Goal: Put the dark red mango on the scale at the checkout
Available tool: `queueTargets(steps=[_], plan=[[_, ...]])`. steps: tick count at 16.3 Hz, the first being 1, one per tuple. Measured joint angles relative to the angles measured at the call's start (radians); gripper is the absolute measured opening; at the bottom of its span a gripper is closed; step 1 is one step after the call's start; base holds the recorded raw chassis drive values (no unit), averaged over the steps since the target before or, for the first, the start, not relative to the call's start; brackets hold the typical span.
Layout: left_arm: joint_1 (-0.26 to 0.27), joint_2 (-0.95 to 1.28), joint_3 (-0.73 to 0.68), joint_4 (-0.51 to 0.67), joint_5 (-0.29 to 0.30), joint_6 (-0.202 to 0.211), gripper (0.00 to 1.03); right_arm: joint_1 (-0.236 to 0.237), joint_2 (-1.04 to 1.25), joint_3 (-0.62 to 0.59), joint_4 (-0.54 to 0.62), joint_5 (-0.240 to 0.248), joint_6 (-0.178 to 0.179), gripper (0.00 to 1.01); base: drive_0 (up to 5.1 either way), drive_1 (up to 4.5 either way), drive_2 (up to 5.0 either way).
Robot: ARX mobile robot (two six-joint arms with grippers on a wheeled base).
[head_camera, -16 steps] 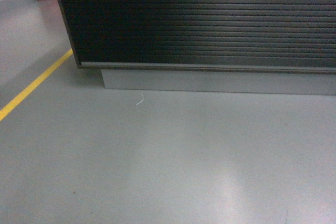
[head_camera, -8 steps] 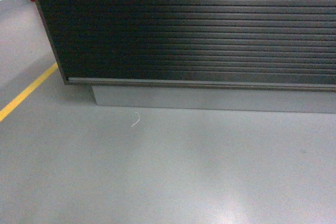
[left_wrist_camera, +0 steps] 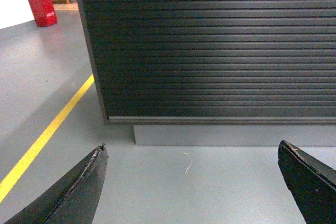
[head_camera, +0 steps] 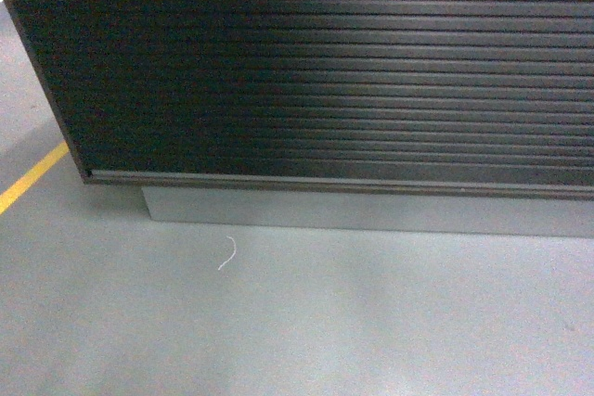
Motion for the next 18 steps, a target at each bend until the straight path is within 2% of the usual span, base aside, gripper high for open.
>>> queueTargets(steps=[5, 18], plan=[[0.000, 0.000, 0.000, -0.002, -0.001, 0.000, 0.98, 0.000, 0.000, 0.000, 0.001, 0.000, 0.000, 0.98, 0.0, 4.31, -4.2], [0.000, 0.000, 0.000, 0.000, -0.001, 0.000, 0.98, 0.000, 0.000, 0.000, 0.002, 0.000, 0.000, 0.98, 0.0, 3.31, -3.3]])
